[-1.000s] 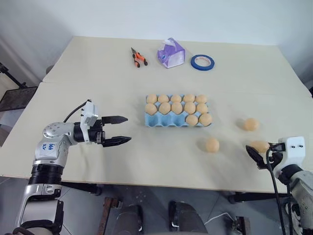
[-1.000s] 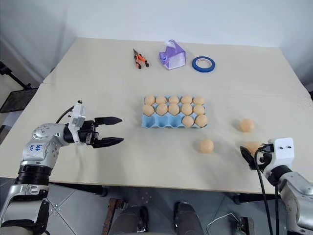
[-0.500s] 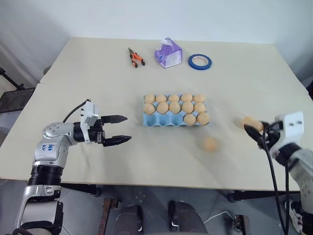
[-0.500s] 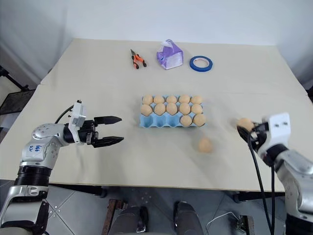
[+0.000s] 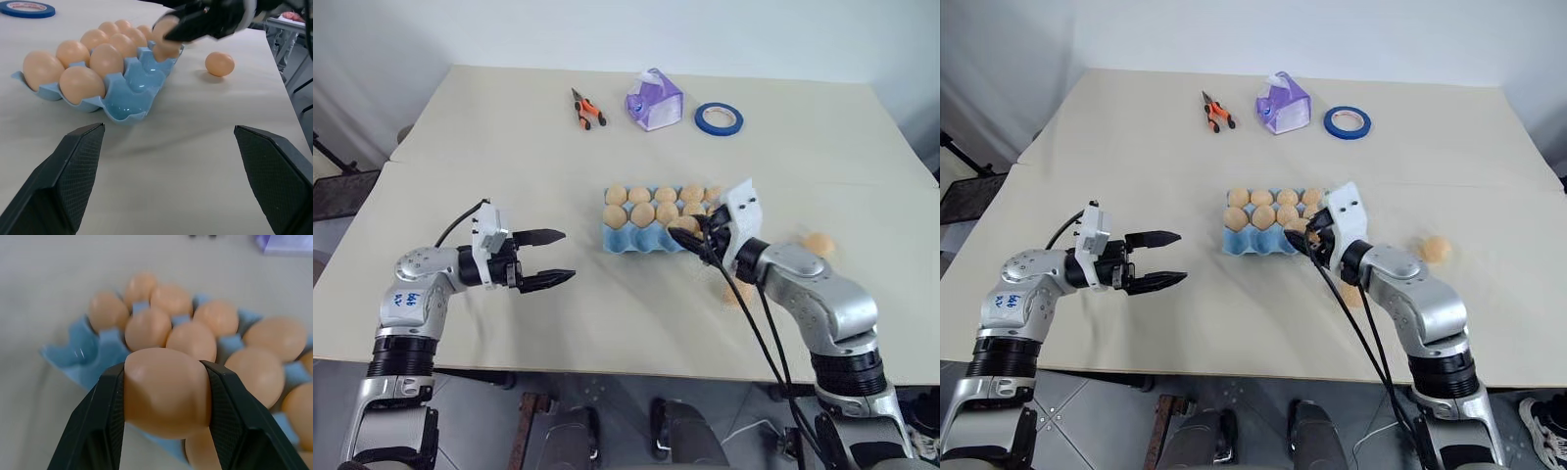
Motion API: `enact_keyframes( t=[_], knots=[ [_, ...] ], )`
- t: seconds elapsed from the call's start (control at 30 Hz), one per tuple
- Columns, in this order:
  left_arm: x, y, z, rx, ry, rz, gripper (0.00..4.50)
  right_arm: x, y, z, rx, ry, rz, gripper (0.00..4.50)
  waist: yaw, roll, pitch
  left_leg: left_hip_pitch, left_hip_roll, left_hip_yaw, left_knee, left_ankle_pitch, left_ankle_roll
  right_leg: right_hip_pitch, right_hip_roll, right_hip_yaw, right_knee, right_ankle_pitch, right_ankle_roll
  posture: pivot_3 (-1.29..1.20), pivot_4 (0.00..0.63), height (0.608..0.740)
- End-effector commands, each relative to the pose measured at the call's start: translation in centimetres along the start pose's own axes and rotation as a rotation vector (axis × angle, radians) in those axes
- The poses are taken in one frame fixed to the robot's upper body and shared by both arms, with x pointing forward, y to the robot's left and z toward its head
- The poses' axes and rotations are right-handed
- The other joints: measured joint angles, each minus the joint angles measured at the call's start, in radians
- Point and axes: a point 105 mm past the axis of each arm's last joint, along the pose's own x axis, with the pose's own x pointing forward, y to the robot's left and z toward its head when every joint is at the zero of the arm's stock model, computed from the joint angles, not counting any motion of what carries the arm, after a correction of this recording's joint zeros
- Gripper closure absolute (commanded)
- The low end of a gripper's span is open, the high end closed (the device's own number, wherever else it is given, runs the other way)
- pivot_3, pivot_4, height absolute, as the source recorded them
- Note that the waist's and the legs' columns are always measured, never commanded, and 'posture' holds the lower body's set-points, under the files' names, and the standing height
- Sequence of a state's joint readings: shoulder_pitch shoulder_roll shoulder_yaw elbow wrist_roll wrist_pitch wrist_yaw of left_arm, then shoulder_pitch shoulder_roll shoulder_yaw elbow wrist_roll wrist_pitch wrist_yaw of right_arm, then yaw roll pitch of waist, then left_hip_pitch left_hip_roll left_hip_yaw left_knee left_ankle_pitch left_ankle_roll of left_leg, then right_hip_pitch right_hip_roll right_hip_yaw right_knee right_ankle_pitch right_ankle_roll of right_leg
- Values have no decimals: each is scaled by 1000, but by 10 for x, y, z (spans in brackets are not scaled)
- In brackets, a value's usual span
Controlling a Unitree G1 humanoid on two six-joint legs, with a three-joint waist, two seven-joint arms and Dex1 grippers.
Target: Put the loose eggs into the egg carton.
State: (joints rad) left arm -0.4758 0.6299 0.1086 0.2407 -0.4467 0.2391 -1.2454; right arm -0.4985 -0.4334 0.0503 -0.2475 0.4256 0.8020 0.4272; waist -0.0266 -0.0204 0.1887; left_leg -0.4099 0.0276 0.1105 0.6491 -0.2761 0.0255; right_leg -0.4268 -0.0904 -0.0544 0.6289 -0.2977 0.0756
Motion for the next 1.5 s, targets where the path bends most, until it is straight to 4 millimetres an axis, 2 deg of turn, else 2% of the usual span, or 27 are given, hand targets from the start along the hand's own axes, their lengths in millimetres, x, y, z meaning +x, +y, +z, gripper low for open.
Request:
enact_keyframes(
  t=[0.03,0.13,0.2,0.23,0.37,0.4,0.63,0.73,0.9,0.97,1.07,1.33,1.5],
  knots=[
    [-7,-2,9,36,-23,20,0,4,1,15,-51,-59,19,2575,-1,0,0,0,0,2,0,0,1,0,-1,-1,-1,0,1,0,150,740],
    [-9,-3,9,35,-26,35,0,7,2,16,-65,-59,32,2575,-3,0,0,1,0,5,2,-1,2,0,-3,-4,0,1,1,0,150,740],
    [-9,-4,8,34,-26,38,0,9,4,17,-65,-62,44,1859,-2,0,0,1,0,5,3,-1,3,0,-3,-4,0,1,1,0,150,740],
    [-10,-5,8,33,-26,39,0,10,6,18,-66,-62,55,1642,-2,0,0,2,0,5,3,-1,3,0,-3,-4,0,1,1,0,150,740],
    [-10,-6,8,31,-27,44,0,11,13,23,-71,-77,86,156,-2,0,0,3,1,5,2,-1,4,0,-4,-4,0,1,1,0,150,740],
    [-10,-6,8,30,-27,43,0,11,14,26,-73,-86,90,33,-2,0,0,3,0,5,2,-1,4,0,-4,-4,1,1,0,0,150,740],
    [-8,-5,9,31,-28,41,0,2,13,38,-89,-128,89,33,-2,0,0,4,1,5,2,-1,4,-1,-4,-4,1,2,-1,0,150,740],
    [-9,-6,9,31,-28,39,0,-17,2,42,-90,-154,59,33,-1,0,0,4,1,5,2,-1,4,-1,-4,-4,1,2,-1,0,150,740],
    [-9,-8,7,23,-23,32,0,-61,-13,32,-81,-142,27,33,9,0,0,3,0,5,1,-1,4,0,-5,-7,0,2,-1,0,150,740],
    [-8,-6,7,20,-23,30,0,-82,-25,23,-69,-136,-25,33,9,0,0,3,0,6,1,-1,4,1,-5,-8,0,2,-1,0,150,740],
    [-4,-5,7,18,-26,21,0,-122,-49,-3,-103,-69,-142,33,19,0,0,4,0,6,1,-2,6,1,-5,-8,-2,2,-1,0,150,740],
    [-2,-1,6,13,-19,-3,0,-200,-76,-45,-73,42,-329,33,26,0,0,8,1,8,3,0,7,3,-4,-7,0,4,-2,0,150,740],
    [-1,3,8,18,-17,-15,0,-220,-79,-53,-58,62,-371,33,22,0,0,10,1,9,3,1,6,4,-4,-5,-1,7,-4,0,150,740]
  ],
)
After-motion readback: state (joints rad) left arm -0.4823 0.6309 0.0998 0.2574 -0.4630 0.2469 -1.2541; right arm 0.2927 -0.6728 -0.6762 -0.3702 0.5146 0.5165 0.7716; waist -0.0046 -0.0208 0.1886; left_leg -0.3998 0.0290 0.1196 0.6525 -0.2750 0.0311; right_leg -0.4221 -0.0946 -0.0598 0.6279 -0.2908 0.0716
